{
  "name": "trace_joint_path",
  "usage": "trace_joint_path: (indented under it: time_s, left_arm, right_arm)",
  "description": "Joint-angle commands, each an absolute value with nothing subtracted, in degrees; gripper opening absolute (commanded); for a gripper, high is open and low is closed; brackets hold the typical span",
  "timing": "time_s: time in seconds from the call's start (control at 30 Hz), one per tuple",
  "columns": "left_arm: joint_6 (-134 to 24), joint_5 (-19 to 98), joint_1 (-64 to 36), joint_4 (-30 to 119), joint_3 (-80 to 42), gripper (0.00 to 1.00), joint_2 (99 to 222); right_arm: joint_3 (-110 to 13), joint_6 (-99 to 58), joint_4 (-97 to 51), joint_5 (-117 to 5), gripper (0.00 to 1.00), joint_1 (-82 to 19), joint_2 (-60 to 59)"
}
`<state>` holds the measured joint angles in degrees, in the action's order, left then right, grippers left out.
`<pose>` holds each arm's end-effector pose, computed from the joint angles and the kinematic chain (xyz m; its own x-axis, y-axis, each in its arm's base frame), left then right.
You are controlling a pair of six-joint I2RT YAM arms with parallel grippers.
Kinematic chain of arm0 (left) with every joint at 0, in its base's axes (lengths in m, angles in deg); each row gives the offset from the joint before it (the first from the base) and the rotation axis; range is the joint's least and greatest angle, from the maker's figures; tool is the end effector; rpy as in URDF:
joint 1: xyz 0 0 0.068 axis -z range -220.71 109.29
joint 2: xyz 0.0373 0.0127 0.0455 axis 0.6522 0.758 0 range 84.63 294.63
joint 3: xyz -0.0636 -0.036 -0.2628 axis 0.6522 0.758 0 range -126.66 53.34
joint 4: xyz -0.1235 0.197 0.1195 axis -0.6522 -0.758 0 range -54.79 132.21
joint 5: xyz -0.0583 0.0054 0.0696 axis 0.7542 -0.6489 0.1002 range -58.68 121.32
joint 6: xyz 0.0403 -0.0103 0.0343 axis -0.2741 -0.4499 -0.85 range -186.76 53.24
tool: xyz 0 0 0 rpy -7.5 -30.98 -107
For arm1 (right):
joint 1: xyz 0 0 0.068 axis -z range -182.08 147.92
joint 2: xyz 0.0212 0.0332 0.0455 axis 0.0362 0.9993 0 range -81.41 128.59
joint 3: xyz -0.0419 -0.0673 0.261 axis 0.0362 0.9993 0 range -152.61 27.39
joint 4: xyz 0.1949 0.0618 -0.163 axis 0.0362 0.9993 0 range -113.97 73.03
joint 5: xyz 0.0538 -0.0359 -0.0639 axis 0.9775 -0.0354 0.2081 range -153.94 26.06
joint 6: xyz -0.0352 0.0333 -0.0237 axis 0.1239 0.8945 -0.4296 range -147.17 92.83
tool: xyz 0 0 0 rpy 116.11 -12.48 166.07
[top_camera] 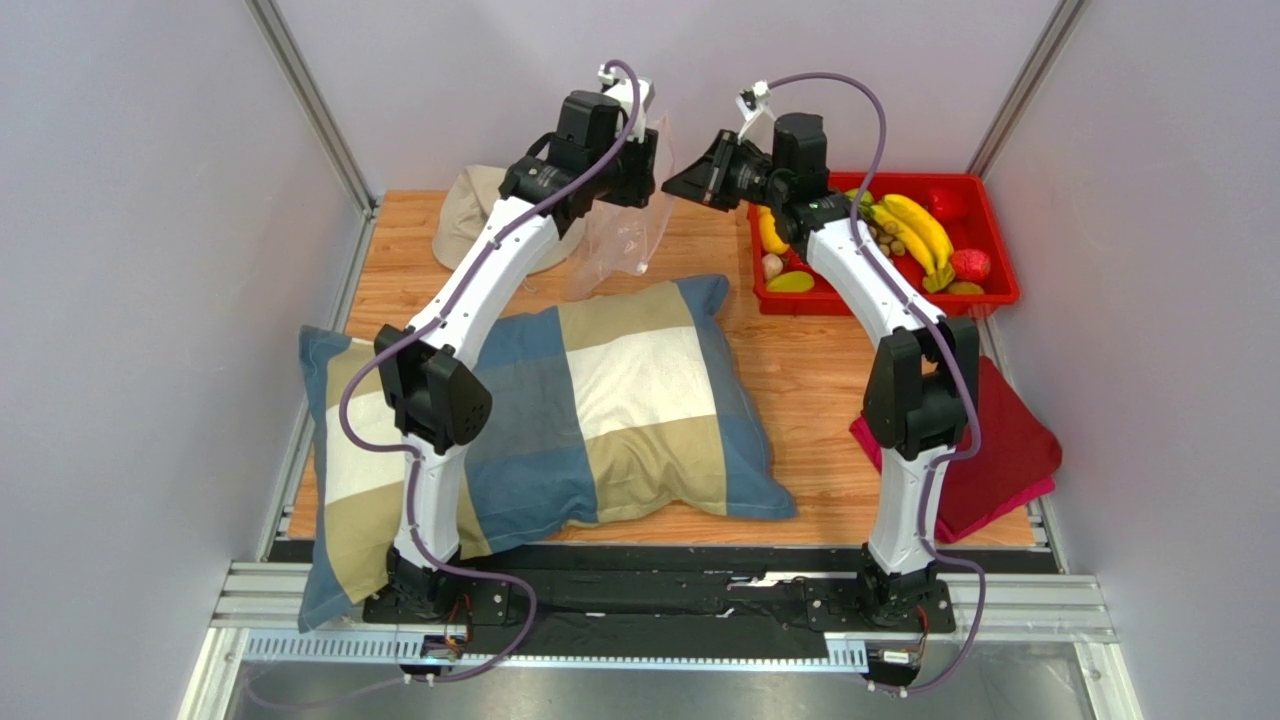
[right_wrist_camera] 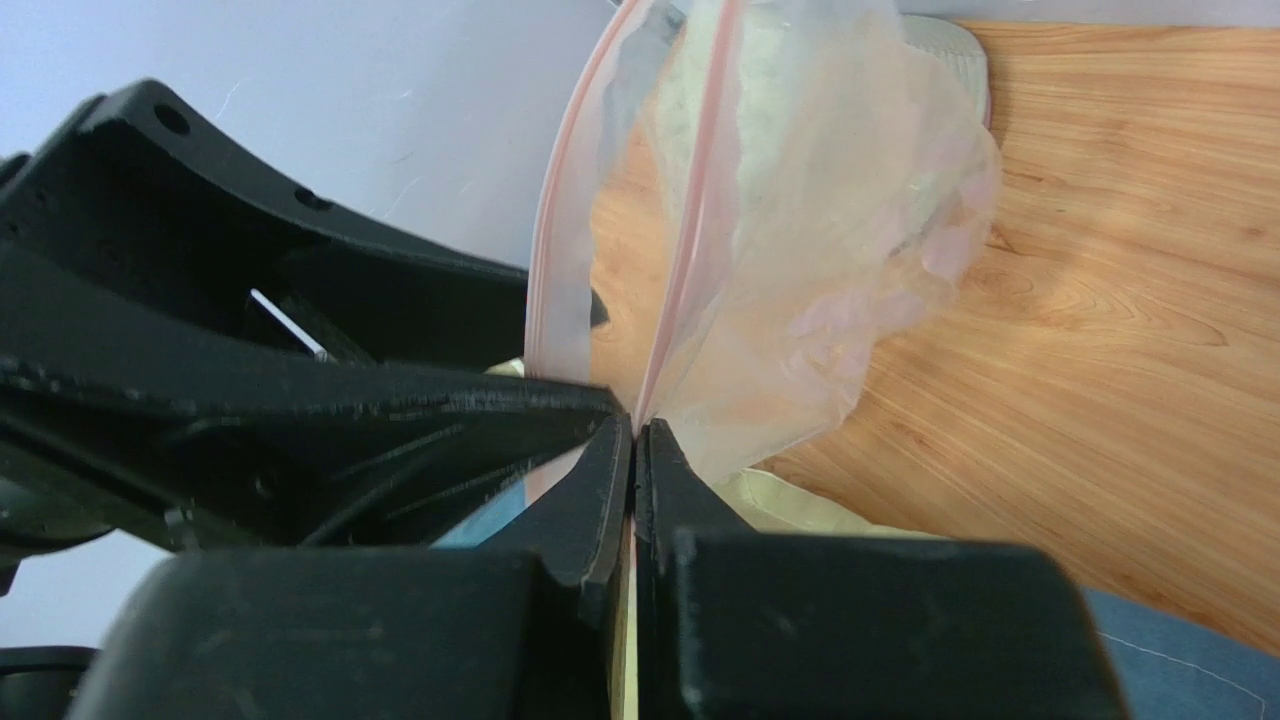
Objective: Place the food in the zip-top bag and seal the zipper
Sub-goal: Open the zipper of the food storage bag.
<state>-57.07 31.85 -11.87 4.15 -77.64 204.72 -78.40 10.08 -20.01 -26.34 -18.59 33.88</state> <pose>0.4195 -0.2314 0.3969 -0.4768 0.0704 -0.8762 0.4153 0.8966 -0.1539 0.4575 0.1584 0.3472 -0.6583 0.3050 -0.6882 -0.4971 0.5104 0.7017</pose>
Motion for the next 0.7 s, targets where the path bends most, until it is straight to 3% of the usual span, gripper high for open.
trace_joint_path:
  time_s: [0.0,0.2,0.33,0.43,0.67]
  left_arm:
    - [-56.48,28.76,-12.06,3.19,-79.73,0.47,204.25]
    - [-57.09,29.39,-12.06,5.04,-79.29,0.40,204.33]
    - [-56.39,29.21,-12.58,3.72,-80.17,0.14,204.16]
    - [-56.30,29.56,-13.20,2.93,-79.82,0.00,202.59]
    - [-56.30,30.17,-16.62,6.18,-74.10,0.00,198.88]
  right_arm:
    - [-78.69,8.25,-20.90,-27.20,0.00,-18.86,30.56]
    - [-78.34,7.81,-19.93,-26.77,0.00,-18.86,30.48]
    - [-78.25,5.54,-17.57,-28.34,0.00,-18.60,30.30]
    - [-78.60,4.30,-14.23,-31.77,0.00,-16.68,31.96]
    - [-81.33,0.34,-10.17,-34.60,0.00,-10.43,38.20]
